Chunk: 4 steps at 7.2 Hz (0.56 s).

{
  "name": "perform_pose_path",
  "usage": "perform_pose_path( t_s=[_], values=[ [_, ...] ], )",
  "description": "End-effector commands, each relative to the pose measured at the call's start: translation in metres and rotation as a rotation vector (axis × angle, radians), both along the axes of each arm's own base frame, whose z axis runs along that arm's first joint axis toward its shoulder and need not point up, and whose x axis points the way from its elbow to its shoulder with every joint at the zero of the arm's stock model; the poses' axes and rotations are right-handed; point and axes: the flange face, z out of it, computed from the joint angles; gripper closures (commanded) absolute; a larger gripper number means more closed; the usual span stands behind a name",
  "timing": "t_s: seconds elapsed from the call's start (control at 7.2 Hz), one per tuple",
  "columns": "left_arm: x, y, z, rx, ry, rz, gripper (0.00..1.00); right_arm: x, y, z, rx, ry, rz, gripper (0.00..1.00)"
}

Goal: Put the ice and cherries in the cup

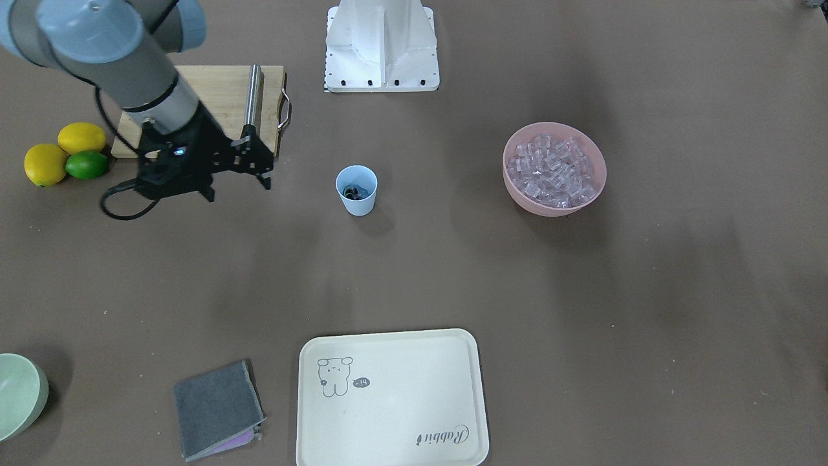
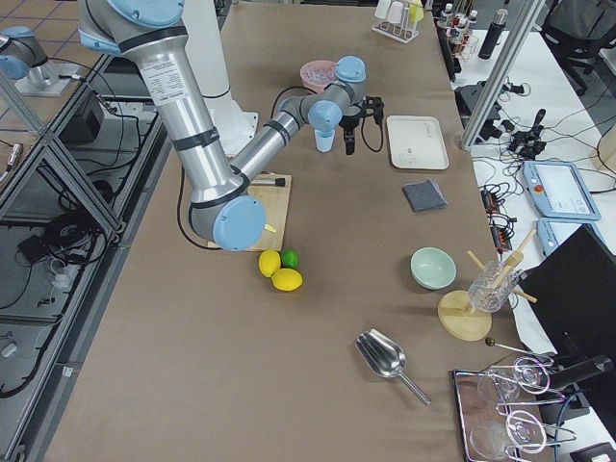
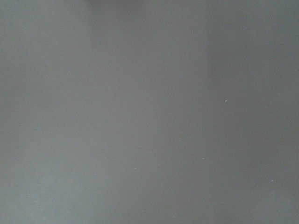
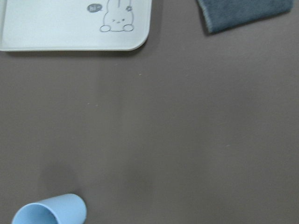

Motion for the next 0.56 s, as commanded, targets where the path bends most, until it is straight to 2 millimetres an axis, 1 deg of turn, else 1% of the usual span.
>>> perform_pose_path(
  t_s=[0.0, 0.14, 0.28, 0.42],
  values=[
    [-0.02, -0.001, 0.0, -0.031, -0.036, -0.017, 0.0, 0.118, -0.023, 0.089, 0.159, 0.139, -0.017, 0.0],
    [-0.02, 0.002, 0.003, -0.03, -0.036, -0.016, 0.0, 0.162, -0.02, 0.134, 0.228, 0.199, -0.088, 0.0],
    [-0.02, 0.002, 0.004, -0.031, -0.035, -0.014, 0.0, 0.211, -0.006, 0.181, 0.194, 0.245, -0.075, 0.0],
    [-0.02, 0.007, 0.008, -0.012, -0.036, -0.018, 0.0, 0.267, 0.014, 0.229, 0.115, 0.282, -0.02, 0.0]
  ],
)
